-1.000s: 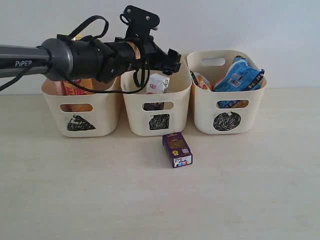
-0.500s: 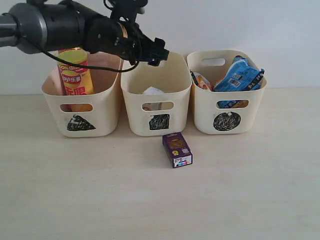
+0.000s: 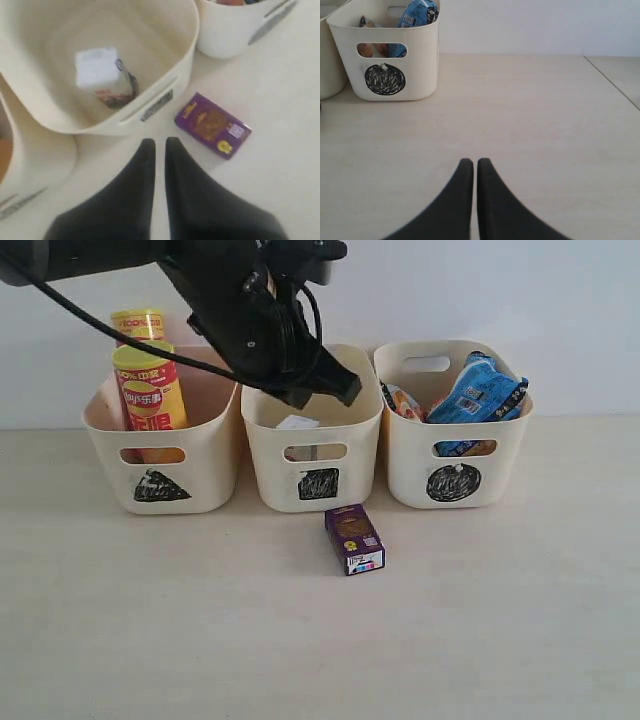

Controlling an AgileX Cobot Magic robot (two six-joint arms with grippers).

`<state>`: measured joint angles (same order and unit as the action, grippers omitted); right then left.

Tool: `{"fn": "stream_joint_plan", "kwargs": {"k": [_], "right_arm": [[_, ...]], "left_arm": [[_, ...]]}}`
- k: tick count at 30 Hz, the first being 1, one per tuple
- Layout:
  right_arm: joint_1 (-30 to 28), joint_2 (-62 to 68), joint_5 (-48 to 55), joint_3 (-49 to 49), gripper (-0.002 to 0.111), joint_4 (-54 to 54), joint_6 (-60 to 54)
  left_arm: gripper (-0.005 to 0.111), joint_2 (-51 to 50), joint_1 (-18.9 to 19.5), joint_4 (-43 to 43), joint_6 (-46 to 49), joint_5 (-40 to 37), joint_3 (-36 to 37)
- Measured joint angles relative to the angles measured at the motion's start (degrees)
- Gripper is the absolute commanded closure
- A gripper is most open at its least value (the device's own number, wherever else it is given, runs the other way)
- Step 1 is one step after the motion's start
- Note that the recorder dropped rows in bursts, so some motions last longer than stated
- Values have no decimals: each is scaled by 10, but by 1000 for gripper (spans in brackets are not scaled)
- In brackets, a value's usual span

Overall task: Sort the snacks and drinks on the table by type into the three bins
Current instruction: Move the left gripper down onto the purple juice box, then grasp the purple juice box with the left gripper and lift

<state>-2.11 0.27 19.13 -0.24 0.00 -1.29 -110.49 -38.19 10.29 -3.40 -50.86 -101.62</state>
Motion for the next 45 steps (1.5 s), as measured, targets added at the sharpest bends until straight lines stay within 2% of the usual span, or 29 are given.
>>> {"fn": "stream_joint_plan", "kwargs": {"k": [5, 10, 15, 18, 21, 24, 26, 28, 29, 34, 40, 45], "right_arm": [[0, 0, 0, 0, 108, 0, 0], [0, 0, 0, 0, 108, 0, 0], [0, 0, 0, 0, 108, 0, 0], [0, 0, 0, 0, 108, 0, 0], [0, 0, 0, 0, 108, 0, 0], [0, 0, 0, 0, 108, 0, 0], [0, 0, 0, 0, 108, 0, 0], [0, 0, 0, 0, 108, 0, 0], [0, 0, 0, 0, 108, 0, 0], [0, 0, 0, 0, 108, 0, 0], [0, 0, 0, 0, 108, 0, 0], [0, 0, 0, 0, 108, 0, 0]], "left_arm": [[103, 2, 0, -83, 8, -70, 0], [103, -6, -3, -117, -32, -118, 0], [103, -41, -20, -120, -70, -124, 0], [100, -70, -39, -125, -84, -101, 0], [83, -99, -49, -142, -94, -76, 0], [49, -122, -49, -146, -95, -56, 0], [22, -134, -49, -148, -95, -42, 0], [1, -142, -49, -148, -96, -33, 0], [-3, -145, -49, -148, -96, -27, 0], [2, -148, -49, -139, -100, -11, 0], [4, -149, -49, -41, -233, 26, 0], [7, -169, -48, -19, -294, 64, 0]]}}
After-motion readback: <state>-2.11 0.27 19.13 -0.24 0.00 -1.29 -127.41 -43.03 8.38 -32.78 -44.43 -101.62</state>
